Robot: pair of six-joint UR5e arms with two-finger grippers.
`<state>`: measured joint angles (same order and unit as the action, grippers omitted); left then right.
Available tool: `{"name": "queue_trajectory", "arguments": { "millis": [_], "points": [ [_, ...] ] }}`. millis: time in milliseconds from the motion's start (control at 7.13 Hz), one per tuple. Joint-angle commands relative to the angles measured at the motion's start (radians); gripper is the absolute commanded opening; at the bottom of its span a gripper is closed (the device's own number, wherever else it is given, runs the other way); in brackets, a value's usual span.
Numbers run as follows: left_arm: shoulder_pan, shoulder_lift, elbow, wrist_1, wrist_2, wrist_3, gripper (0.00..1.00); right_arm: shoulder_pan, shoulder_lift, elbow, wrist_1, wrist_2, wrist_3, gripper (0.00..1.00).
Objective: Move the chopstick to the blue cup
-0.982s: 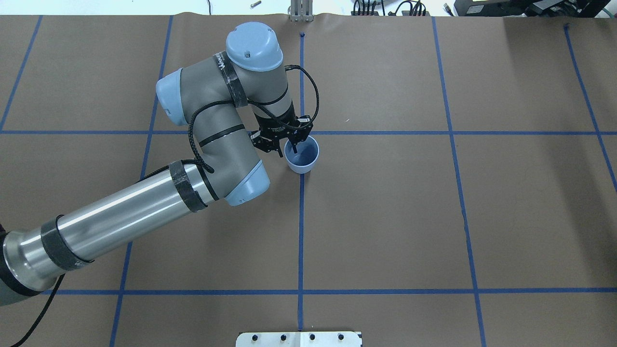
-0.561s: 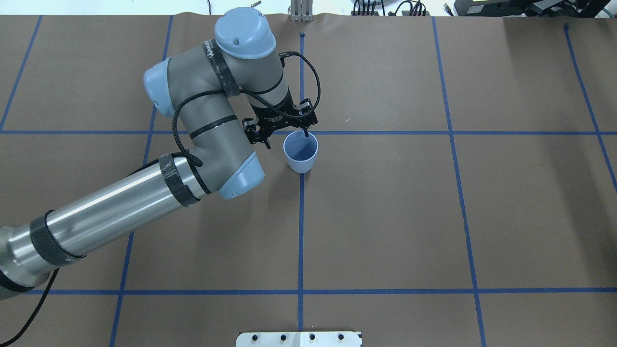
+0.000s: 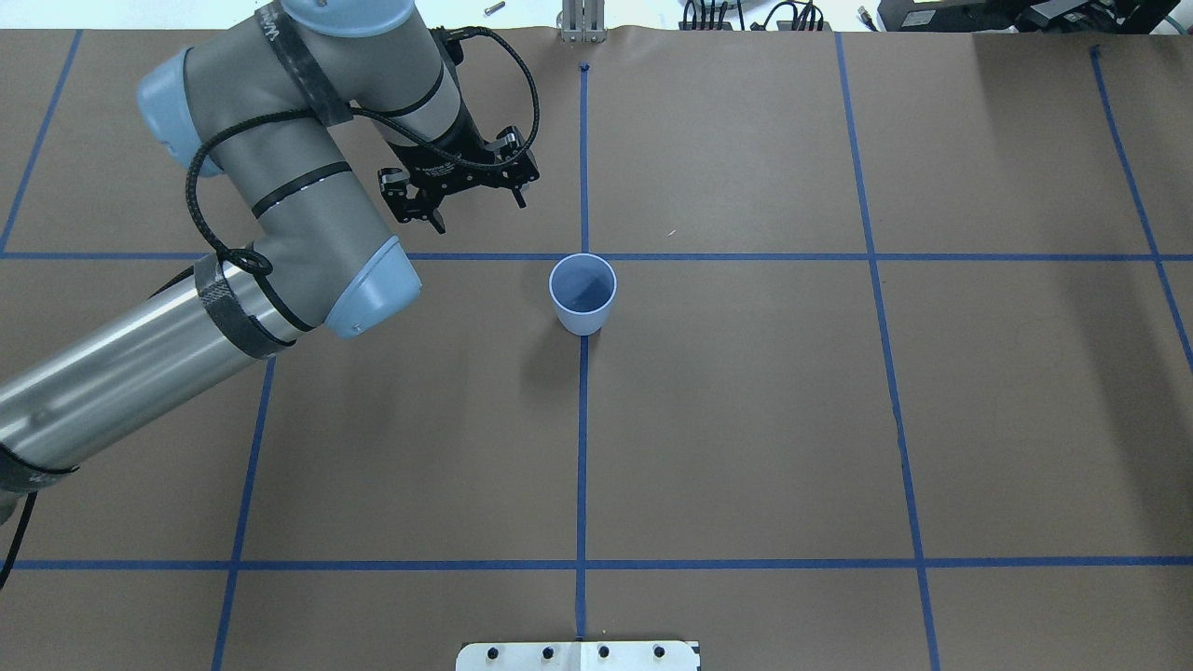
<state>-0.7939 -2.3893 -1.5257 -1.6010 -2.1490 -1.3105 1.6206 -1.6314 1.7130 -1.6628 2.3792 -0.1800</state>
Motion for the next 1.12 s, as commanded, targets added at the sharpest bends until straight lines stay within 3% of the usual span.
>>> {"name": "queue_trajectory", "arguments": {
  "millis": [0, 280, 701, 982],
  "points": [
    [-0.005, 0.005, -0.013, 0.006, 0.000, 0.008, 0.98, 0.013, 0.022, -0.036, -0.002, -0.024, -0.006, 1.00],
    [-0.014, 0.007, -0.014, 0.006, 0.000, 0.013, 0.98, 0.053, 0.053, -0.088, -0.006, -0.026, 0.153, 1.00],
    [-0.016, 0.007, -0.024, 0.006, 0.001, 0.013, 0.98, 0.051, 0.067, -0.098, 0.005, -0.017, 0.652, 1.00],
    [-0.016, 0.036, -0.063, 0.006, 0.001, 0.013, 0.98, 0.050, 0.094, -0.121, 0.006, 0.000, 0.865, 1.00]
  ]
}}
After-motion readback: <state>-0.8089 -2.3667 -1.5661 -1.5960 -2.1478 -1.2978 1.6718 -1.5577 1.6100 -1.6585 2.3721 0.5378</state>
